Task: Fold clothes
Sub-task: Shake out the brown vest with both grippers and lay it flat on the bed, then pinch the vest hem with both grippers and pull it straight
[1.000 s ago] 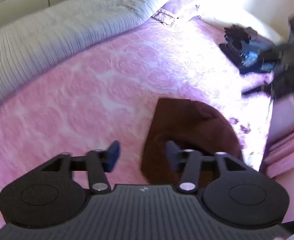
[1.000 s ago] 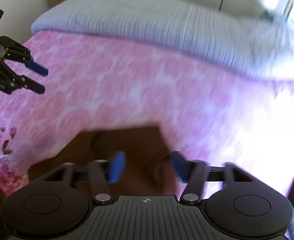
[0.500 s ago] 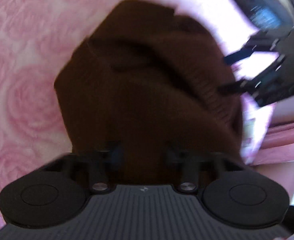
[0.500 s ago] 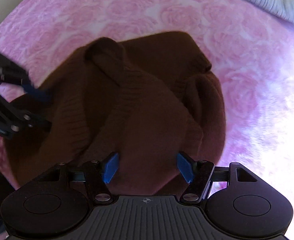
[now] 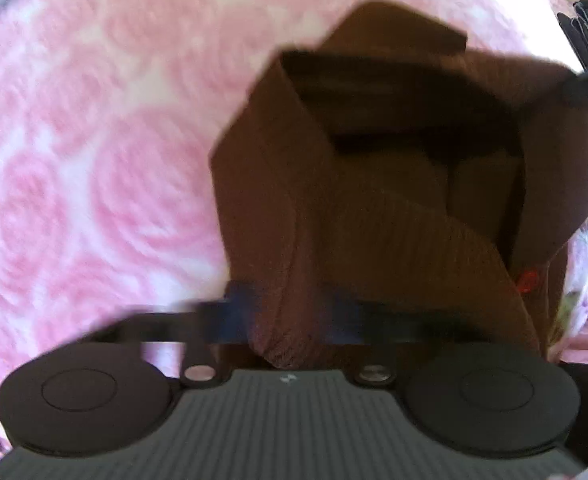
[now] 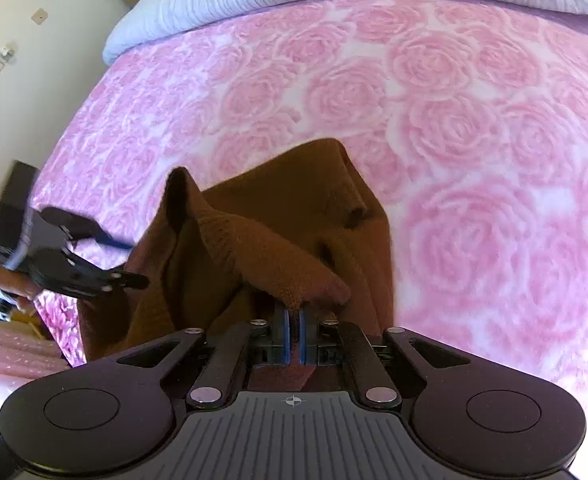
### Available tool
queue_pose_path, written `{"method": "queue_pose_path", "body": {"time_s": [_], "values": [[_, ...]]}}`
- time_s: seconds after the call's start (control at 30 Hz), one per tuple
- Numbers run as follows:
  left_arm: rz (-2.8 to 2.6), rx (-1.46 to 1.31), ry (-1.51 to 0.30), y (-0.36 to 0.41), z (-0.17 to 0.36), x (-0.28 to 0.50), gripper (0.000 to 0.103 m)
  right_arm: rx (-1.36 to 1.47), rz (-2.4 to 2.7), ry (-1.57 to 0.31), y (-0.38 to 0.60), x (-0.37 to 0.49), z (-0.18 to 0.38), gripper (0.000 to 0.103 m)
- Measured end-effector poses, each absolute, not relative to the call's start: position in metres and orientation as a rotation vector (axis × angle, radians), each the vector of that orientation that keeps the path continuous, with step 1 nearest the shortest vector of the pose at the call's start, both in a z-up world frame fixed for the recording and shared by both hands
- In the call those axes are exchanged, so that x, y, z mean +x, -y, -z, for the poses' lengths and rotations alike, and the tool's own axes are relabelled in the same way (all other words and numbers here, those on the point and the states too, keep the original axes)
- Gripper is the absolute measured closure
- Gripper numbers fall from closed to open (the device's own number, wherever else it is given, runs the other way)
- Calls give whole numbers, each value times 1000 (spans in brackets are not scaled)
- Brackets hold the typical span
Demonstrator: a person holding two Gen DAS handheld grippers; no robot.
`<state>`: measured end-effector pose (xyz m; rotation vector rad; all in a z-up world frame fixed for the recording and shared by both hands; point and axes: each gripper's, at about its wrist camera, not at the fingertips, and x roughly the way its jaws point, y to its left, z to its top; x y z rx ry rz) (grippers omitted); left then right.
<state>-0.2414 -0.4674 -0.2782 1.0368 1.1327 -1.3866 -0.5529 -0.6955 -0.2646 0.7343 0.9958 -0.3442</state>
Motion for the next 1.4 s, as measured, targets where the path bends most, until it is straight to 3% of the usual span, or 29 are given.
{"method": "queue_pose_path", "body": {"time_s": [0.1,0.3,0.43,0.5,0.6,0.67,0.73,0.77,1.1,1.4], "values": [[1427,1006,-1075,465,238,-224,97,720,350,-971,703,-552,250,101],[1457,907,-892,507,123,-135,97,617,415,-892,737,-538,172,102],[1459,899,-755,574,97,-85,97,486,463,-843,785,-498,138,102],[1437,858,-713,612,104,-64,94,431,492,-813,815,-469,139,101],[1288,741,-751,648,124,-29,74,368,576,-739,859,-425,155,100],[1204,662,-805,655,137,-12,73,323,643,-760,871,-408,170,73],[1218,639,-837,638,146,-13,68,321,686,-784,872,-402,186,56],[1233,651,-860,622,155,-19,64,357,682,-797,866,-410,196,52],[1295,836,-1125,432,252,-130,54,645,647,-1079,744,-525,294,46],[1347,818,-1163,387,286,-177,49,592,645,-1050,648,-566,304,44]]}}
